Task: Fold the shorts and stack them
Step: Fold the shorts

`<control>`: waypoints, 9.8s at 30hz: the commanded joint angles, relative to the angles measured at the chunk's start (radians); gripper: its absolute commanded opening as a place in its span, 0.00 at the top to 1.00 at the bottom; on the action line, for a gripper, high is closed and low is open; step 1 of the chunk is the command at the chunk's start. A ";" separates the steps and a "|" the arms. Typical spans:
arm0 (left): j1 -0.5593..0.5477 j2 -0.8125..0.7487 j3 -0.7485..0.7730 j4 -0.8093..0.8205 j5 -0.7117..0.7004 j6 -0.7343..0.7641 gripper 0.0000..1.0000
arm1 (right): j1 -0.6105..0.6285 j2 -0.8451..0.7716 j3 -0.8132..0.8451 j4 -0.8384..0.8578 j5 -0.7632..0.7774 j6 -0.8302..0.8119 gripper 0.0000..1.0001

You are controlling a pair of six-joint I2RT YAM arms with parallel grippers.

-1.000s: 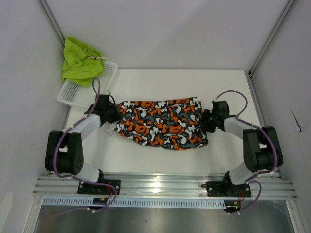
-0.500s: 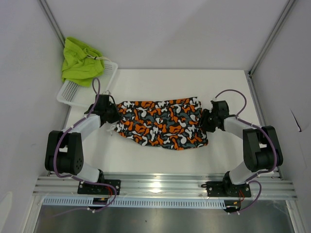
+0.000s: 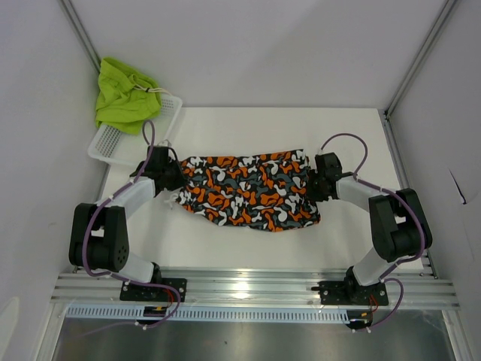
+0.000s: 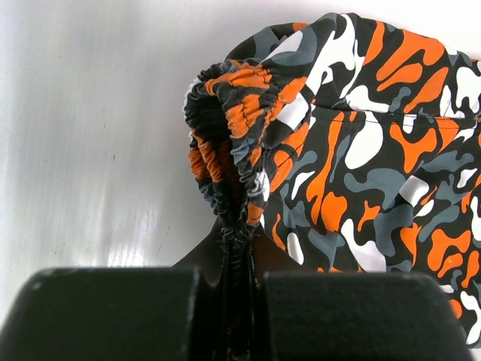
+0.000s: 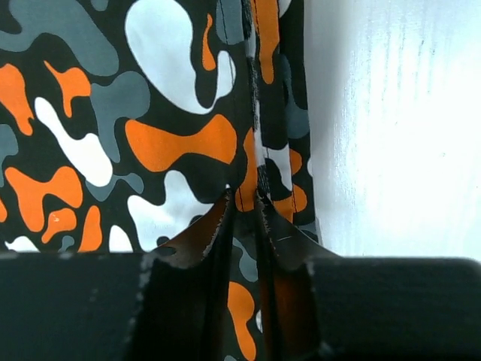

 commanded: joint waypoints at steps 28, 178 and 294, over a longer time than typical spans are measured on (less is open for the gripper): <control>-0.034 -0.045 0.046 -0.020 -0.060 0.022 1.00 | 0.020 -0.205 0.062 -0.157 -0.016 -0.002 0.48; -0.668 0.008 0.638 -0.781 -0.577 -0.073 1.00 | 0.601 0.689 0.432 0.702 -0.776 1.015 0.87; -0.978 0.317 0.578 -0.613 -0.584 -0.808 1.00 | 0.325 -0.044 -0.062 -0.094 0.065 0.389 0.64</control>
